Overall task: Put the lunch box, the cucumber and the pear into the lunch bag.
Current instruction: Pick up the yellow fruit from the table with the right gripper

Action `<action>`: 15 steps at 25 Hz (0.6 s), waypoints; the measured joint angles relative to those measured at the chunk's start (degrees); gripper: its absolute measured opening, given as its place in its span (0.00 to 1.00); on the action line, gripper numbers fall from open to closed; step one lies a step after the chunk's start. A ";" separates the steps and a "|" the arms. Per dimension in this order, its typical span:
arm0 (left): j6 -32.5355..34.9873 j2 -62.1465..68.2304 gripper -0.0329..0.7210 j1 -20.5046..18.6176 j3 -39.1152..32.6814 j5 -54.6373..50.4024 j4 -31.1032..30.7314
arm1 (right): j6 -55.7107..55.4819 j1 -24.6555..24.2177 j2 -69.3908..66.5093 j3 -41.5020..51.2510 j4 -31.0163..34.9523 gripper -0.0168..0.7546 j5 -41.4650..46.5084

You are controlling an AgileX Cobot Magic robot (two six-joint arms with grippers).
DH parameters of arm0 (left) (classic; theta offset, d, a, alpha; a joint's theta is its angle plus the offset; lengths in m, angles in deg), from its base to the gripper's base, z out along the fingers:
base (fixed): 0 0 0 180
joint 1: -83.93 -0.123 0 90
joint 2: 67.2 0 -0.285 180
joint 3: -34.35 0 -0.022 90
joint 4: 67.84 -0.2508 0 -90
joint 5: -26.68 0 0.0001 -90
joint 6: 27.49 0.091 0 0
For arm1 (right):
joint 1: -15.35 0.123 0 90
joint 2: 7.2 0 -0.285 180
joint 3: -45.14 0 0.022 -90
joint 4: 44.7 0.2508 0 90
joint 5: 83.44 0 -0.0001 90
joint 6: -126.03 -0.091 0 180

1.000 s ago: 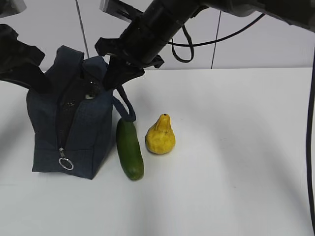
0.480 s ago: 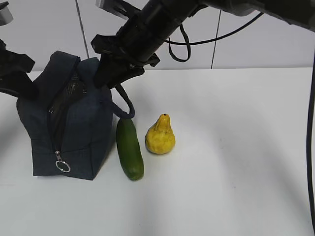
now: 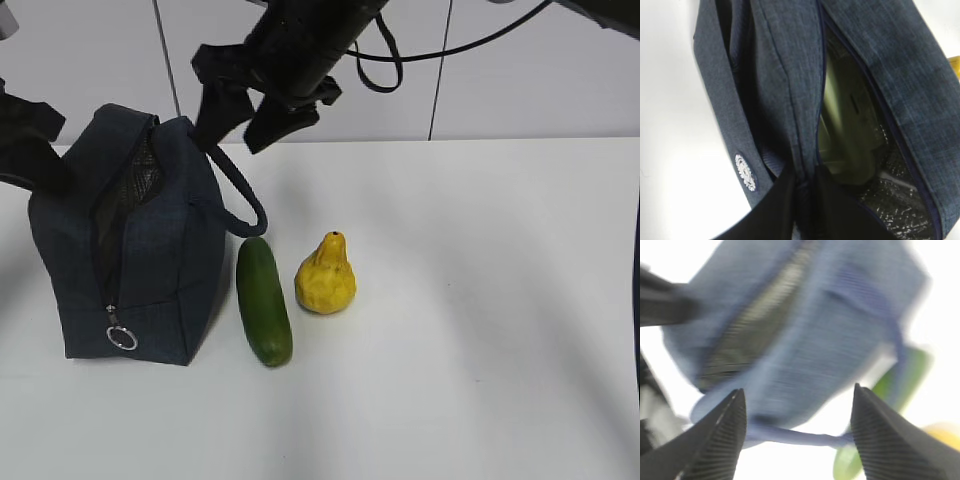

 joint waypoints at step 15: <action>0.50 -1.24 0.07 0.00 0.00 2.38 0.58 | -14.33 -0.21 -1.58 4.77 -22.85 0.68 0.33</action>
